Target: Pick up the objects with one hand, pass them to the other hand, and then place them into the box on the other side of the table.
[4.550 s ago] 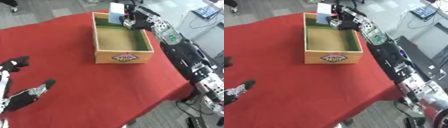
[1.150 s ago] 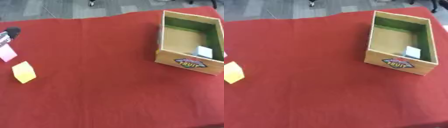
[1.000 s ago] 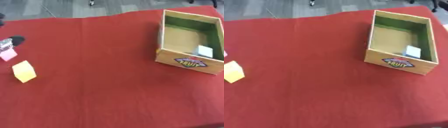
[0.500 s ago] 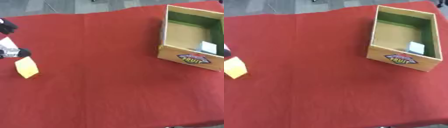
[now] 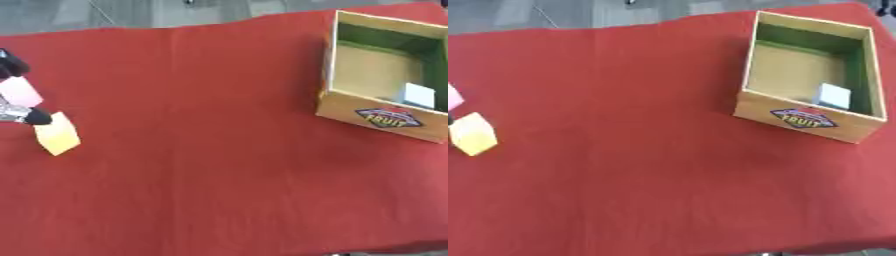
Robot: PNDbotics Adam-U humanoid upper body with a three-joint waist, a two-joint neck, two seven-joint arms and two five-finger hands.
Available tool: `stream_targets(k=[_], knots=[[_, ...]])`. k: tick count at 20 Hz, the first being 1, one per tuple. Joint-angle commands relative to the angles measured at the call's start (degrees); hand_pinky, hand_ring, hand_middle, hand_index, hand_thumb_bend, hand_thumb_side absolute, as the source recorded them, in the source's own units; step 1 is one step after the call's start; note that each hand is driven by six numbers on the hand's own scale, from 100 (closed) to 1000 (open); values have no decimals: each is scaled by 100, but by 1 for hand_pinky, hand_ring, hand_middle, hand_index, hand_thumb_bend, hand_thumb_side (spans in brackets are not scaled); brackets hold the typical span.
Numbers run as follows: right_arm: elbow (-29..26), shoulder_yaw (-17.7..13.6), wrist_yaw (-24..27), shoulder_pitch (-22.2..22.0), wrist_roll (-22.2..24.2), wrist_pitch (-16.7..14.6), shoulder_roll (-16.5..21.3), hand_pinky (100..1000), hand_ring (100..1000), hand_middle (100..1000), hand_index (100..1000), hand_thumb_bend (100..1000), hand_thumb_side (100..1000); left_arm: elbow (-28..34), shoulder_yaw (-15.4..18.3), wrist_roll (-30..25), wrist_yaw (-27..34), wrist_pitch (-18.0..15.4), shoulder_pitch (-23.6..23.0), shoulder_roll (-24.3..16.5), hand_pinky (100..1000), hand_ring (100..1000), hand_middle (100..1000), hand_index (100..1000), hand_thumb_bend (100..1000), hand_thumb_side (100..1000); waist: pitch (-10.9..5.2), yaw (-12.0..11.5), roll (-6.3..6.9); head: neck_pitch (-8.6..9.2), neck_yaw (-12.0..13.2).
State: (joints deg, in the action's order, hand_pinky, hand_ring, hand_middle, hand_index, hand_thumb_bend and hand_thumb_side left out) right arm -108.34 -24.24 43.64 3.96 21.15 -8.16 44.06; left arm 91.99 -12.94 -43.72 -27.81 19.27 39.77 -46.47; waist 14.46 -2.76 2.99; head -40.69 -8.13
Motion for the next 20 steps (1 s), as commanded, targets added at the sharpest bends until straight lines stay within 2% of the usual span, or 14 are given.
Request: stream_targets(k=[1, 7, 11, 18, 20], knots=[[-34, -39, -49, -1, 32, -8, 128, 975, 1000, 903, 998, 100, 473, -37, -5, -206, 1, -29, 132, -277, 821, 815, 744, 824, 880, 556, -159, 17, -14, 12, 26], [-28, -21, -86, 5, 63, 21, 92, 975, 1000, 900, 997, 100, 475, -303, -130, -482, -236, -72, 229, -189, 822, 821, 753, 829, 860, 501, -154, 39, -20, 34, 35], [-33, -8, -110, 4, 88, 37, 68, 975, 1000, 897, 995, 100, 475, -576, -230, -581, -552, -99, 316, -107, 821, 827, 760, 830, 882, 463, -152, 57, -26, 61, -13], [-9, -1, -179, 7, 106, 89, 37, 975, 1000, 894, 994, 100, 476, -960, -379, -654, -979, -173, 395, 45, 815, 830, 760, 818, 888, 465, -151, 79, -20, 66, -49], [-6, 3, -204, 9, 115, 101, 26, 976, 1000, 893, 994, 100, 476, -1055, -427, -659, -1103, -198, 409, 76, 813, 832, 762, 814, 892, 434, -148, 85, -17, 65, -41]])
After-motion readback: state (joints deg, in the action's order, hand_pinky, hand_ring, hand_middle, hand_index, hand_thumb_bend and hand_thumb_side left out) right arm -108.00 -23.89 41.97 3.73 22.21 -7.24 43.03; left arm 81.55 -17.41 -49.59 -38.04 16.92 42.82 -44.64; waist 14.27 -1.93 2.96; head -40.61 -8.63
